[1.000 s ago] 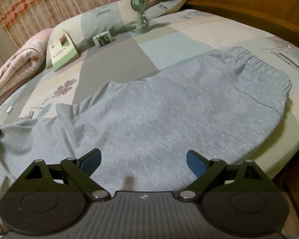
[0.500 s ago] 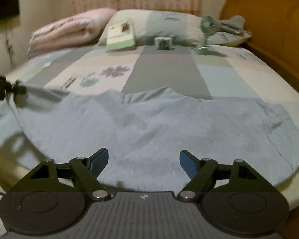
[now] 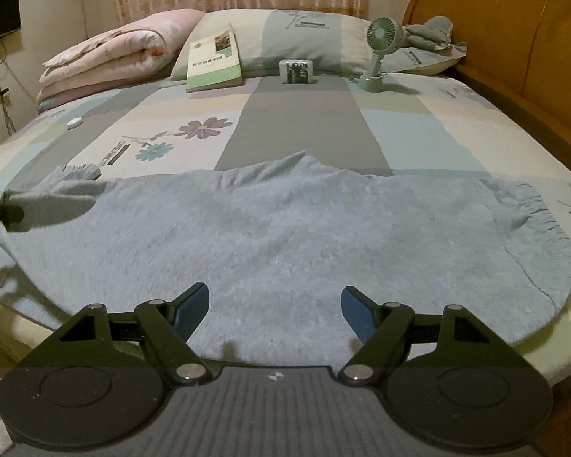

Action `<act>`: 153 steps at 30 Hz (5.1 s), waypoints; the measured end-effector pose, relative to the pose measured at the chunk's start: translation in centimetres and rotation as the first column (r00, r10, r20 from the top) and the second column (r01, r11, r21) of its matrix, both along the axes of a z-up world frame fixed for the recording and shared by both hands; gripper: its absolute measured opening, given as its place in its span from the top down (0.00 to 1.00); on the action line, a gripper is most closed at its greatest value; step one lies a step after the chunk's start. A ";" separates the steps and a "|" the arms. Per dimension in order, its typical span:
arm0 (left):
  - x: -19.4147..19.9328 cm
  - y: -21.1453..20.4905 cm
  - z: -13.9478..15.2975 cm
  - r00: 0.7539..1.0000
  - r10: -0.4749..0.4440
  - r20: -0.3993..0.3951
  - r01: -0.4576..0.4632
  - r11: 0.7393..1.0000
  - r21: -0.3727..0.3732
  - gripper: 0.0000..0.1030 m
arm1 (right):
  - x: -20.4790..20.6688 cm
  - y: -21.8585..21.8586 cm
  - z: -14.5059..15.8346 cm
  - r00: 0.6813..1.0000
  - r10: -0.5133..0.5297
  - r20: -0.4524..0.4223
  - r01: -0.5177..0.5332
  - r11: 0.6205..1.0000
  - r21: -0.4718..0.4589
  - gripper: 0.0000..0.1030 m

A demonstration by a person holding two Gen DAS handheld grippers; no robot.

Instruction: Fold clothes

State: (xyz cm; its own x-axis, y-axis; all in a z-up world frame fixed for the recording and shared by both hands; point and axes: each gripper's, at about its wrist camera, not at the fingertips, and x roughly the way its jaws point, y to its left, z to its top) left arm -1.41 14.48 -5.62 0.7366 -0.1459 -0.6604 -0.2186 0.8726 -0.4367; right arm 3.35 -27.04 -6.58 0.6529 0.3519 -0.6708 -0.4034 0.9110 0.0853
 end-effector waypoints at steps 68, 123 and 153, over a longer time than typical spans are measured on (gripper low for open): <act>5.1 -13.6 -3.4 0.841 -0.502 -0.202 0.541 0.768 0.342 0.27 | 2.7 -4.3 -3.0 0.976 -0.218 -0.014 0.216 0.974 -0.075 0.08; 31.2 -23.0 -2.8 0.579 -0.813 -0.050 0.815 0.580 0.014 0.28 | 10.9 -5.3 -3.3 0.950 -0.279 -0.140 0.281 0.960 -0.008 0.00; 34.1 -17.6 -5.3 0.796 -0.606 -0.013 0.594 0.785 -0.177 1.00 | 10.0 -6.0 -3.6 0.940 -0.313 -0.135 0.316 0.949 0.004 0.00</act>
State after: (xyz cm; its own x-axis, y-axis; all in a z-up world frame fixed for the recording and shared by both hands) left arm 32.72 -3.13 -10.89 0.4219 -0.6485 -0.6336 0.2933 0.7589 -0.5815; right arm 13.39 -33.05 -10.13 0.6399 0.1609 -0.7514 -0.0801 0.9865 0.1431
